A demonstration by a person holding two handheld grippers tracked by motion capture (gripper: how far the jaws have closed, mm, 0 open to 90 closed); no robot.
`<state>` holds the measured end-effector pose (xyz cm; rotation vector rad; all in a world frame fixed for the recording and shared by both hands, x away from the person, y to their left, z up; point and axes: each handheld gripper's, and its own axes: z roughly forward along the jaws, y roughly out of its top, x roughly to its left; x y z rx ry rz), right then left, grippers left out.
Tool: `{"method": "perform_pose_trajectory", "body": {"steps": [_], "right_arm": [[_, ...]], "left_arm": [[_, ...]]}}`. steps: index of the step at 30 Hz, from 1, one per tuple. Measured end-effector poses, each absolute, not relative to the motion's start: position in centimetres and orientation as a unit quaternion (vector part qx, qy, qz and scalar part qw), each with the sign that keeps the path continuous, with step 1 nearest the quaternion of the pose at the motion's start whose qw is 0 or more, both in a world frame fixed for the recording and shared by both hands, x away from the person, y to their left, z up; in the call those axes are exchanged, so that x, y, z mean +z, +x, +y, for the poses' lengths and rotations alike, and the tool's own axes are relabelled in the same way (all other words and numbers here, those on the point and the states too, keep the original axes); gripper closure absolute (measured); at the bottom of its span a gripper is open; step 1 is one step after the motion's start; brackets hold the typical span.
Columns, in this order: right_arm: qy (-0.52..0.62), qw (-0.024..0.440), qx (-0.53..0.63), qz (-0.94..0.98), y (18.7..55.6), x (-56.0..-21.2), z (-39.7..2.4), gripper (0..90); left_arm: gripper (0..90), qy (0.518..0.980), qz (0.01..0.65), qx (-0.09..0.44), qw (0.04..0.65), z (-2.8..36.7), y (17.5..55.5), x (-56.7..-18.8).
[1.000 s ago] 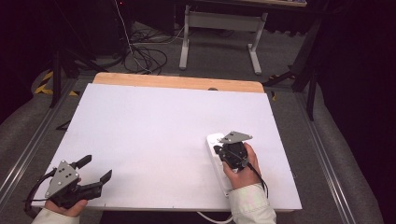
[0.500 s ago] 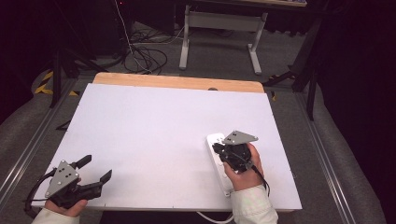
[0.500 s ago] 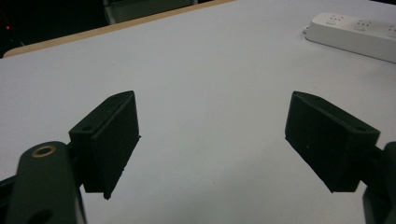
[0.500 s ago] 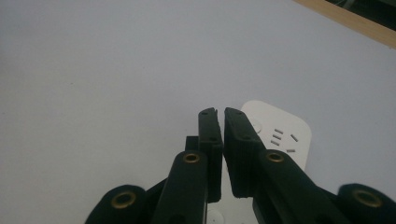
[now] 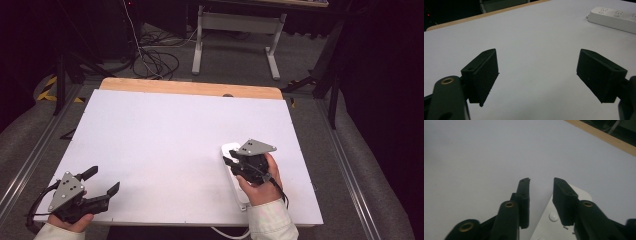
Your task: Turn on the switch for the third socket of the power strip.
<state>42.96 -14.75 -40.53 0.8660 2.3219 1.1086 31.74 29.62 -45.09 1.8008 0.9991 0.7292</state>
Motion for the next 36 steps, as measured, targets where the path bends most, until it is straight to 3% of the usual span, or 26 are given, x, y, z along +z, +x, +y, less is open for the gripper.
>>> {"method": "perform_pose_trajectory", "body": {"steps": [7, 16, 30, 36], "right_arm": [[0.303, 0.231, 0.408, 0.83, 42.1, -39.5, -15.1, 44.4], [0.295, 0.221, 0.427, 0.826, 40.9, -38.5, -16.3, 33.8], [0.3, 0.204, 0.477, 0.8, 39.3, -39.7, -20.7, 28.6], [0.318, 0.166, 0.494, 0.792, 39.5, -41.1, -22.5, 28.6]], "left_arm": [[17.9, 0.73, 0.406, 0.297, 0.462, 29.7, 31.7, -45.1], [18.3, 0.728, 0.407, 0.299, 0.463, 29.7, 31.6, -45.0], [18.3, 0.729, 0.408, 0.3, 0.461, 29.6, 31.7, -45.0], [18.3, 0.728, 0.409, 0.301, 0.461, 29.6, 31.7, -45.0]]}}
